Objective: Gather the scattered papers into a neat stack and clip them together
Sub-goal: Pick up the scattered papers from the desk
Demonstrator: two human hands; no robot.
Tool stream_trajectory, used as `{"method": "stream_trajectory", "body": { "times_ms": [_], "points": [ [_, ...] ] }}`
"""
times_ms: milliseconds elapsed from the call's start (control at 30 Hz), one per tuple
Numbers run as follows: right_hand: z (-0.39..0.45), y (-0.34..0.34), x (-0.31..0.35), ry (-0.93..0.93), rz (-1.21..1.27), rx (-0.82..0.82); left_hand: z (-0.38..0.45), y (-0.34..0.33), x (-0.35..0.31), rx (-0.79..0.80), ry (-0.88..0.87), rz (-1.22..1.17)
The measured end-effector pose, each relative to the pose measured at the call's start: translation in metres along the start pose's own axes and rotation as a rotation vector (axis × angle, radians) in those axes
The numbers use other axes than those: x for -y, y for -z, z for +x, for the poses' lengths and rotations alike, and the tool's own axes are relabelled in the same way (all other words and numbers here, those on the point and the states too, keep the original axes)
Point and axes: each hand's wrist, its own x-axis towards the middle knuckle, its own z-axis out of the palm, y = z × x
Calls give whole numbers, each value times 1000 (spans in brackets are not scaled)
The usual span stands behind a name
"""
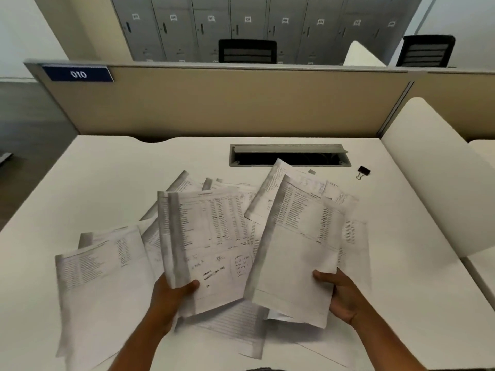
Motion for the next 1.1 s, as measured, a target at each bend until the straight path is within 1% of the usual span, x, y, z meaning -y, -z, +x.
{"method": "stream_trajectory", "body": {
  "times_ms": [167, 300, 400, 467, 533, 633, 733, 833, 967, 1100],
  "points": [
    [4, -51, -6, 52, 75, 24, 8, 18, 4, -13, 14, 80],
    [3, -95, 6, 116, 114, 95, 17, 25, 0, -2, -31, 223],
    [5, -116, 9, 168, 128, 96, 26, 33, 2, 20, -13, 314],
    [10, -119, 2, 146, 70, 45, 30, 38, 4, 33, -18, 352],
    [16, -115, -12, 79, -31, -48, 37, 44, 7, 48, -18, 353],
    [23, -103, -39, -50, -208, -205, 43, 49, 6, 83, 7, 270],
    [28, -97, -59, -87, -312, -295, 45, 53, 12, 123, 54, 196],
    [37, -102, -67, -45, -379, -356, 51, 59, 14, 166, 89, 185],
    [37, -116, -81, 81, -518, -455, 58, 61, 12, 225, 76, 183],
    [33, -126, -95, 160, -633, -476, 50, 55, 15, 250, 40, 151]
  ]
}}
